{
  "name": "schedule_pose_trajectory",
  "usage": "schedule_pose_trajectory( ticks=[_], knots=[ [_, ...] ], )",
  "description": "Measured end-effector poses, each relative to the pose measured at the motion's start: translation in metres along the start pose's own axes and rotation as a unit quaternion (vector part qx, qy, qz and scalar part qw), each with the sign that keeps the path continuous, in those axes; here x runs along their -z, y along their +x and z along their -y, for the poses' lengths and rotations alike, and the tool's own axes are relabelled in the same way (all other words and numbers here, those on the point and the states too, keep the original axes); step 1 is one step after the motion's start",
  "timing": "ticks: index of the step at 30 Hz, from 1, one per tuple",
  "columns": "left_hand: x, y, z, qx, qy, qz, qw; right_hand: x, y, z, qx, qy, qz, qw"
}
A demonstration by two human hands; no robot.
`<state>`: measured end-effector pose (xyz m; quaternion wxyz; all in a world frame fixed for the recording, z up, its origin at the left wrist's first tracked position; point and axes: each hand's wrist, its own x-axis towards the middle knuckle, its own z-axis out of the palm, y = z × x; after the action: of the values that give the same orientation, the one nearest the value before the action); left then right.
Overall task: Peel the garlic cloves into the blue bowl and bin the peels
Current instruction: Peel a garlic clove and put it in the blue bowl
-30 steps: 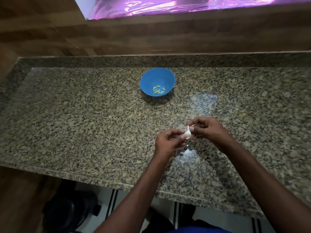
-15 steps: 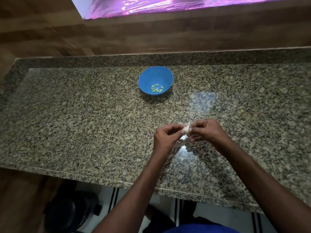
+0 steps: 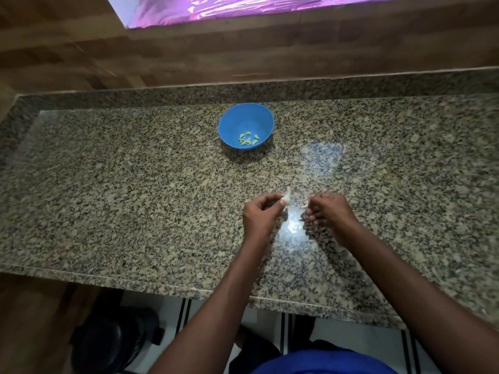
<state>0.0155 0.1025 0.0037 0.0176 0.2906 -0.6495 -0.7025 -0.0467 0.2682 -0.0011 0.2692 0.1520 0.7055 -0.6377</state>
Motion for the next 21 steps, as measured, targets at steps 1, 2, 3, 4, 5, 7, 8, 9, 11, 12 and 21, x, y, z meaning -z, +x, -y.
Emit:
schedule_pose_trajectory(
  ticks=[1, 2, 3, 4, 5, 7, 8, 9, 11, 12, 21],
  knots=[
    [0.001, 0.004, 0.003, -0.016, 0.035, -0.015, 0.999, 0.002, 0.001, -0.002, -0.007, 0.011, 0.006, 1.0],
    [0.002, 0.008, 0.006, -0.037, 0.08, -0.027, 0.996, 0.005, 0.0, -0.002, -0.015, 0.025, 0.016, 0.999],
    [0.002, 0.013, 0.01, -0.062, 0.126, -0.036, 0.989, 0.007, 0.0, -0.004, -0.022, 0.042, 0.029, 0.998],
    [0.001, 0.019, 0.014, -0.086, 0.17, -0.042, 0.981, 0.009, 0.0, -0.005, -0.028, 0.058, 0.044, 0.997],
    [0.001, 0.026, 0.019, -0.11, 0.215, -0.045, 0.969, 0.01, 0.0, -0.006, -0.033, 0.069, 0.058, 0.995],
    [0.001, 0.037, 0.028, -0.148, 0.291, -0.041, 0.944, 0.012, -0.001, -0.008, -0.039, 0.065, 0.073, 0.994],
    [0.001, 0.04, 0.031, -0.162, 0.312, -0.034, 0.935, 0.013, -0.002, -0.009, -0.04, 0.051, 0.072, 0.995],
    [0.002, 0.042, 0.033, -0.175, 0.323, -0.024, 0.93, 0.013, -0.003, -0.009, -0.041, 0.032, 0.068, 0.996],
    [0.004, 0.038, 0.034, -0.204, 0.333, -0.011, 0.92, 0.013, -0.003, -0.009, -0.044, -0.014, 0.053, 0.998],
    [0.006, 0.034, 0.035, -0.217, 0.35, -0.019, 0.911, 0.013, -0.002, -0.008, -0.047, -0.037, 0.043, 0.997],
    [0.037, -0.006, 0.088, -0.225, 0.53, -0.031, 0.817, 0.006, 0.014, 0.003, -0.062, -0.16, 0.018, 0.985]
  ],
)
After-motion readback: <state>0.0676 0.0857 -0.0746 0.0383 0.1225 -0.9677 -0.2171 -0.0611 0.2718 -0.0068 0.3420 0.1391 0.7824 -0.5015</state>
